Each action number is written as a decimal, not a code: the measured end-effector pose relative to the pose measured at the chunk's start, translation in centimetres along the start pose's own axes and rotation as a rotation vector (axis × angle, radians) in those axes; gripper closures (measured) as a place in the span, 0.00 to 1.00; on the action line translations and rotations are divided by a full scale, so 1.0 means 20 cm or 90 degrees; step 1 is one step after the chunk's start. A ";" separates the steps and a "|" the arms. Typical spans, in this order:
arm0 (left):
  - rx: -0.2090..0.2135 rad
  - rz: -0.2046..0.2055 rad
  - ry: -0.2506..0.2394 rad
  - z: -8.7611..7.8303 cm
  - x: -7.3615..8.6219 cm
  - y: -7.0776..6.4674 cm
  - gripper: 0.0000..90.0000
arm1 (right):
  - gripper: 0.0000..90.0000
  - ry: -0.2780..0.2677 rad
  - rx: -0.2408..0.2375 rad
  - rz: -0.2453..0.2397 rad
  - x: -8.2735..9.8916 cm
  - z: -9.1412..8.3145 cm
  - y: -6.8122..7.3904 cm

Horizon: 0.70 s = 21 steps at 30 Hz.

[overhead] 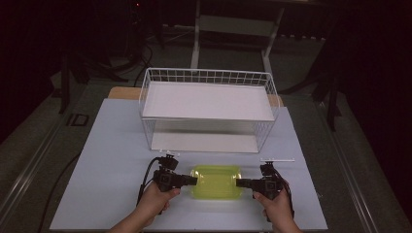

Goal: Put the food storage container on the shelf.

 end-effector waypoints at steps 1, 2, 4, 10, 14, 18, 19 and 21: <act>0.001 -0.005 0.000 0.00 0.00 0.00 0.77 | 0.81 0.000 0.002 -0.005 0.00 0.00 0.00; 0.001 -0.009 -0.002 0.00 0.00 0.00 0.78 | 0.81 0.000 0.007 -0.010 0.00 0.00 0.01; 0.001 -0.012 0.001 0.00 0.01 -0.01 0.79 | 0.82 -0.003 0.020 -0.019 0.01 0.00 0.02; -0.002 -0.020 0.003 -0.01 0.02 -0.04 0.83 | 0.84 -0.012 0.029 -0.025 0.03 -0.02 0.05; -0.010 -0.023 0.002 -0.04 0.02 -0.05 0.85 | 0.86 -0.020 0.024 -0.020 0.04 -0.03 0.07; -0.015 -0.024 -0.005 -0.05 0.03 -0.06 0.87 | 0.87 -0.029 0.021 -0.020 0.04 -0.05 0.09; -0.018 -0.025 -0.007 -0.06 0.02 -0.07 0.88 | 0.88 -0.032 0.021 -0.024 0.04 -0.05 0.09; -0.019 -0.023 -0.013 -0.07 0.02 -0.07 0.89 | 0.88 -0.034 0.022 -0.033 0.04 -0.06 0.10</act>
Point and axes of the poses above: each handheld gripper's, and its own axes: z roughly forward along the jaws, x roughly out of its underside, y roughly to its left, the point moved 4 cm from there along z, roughly forward along the jaws, and after that the axes turned 11 degrees about -y, right-handed, at the moved point
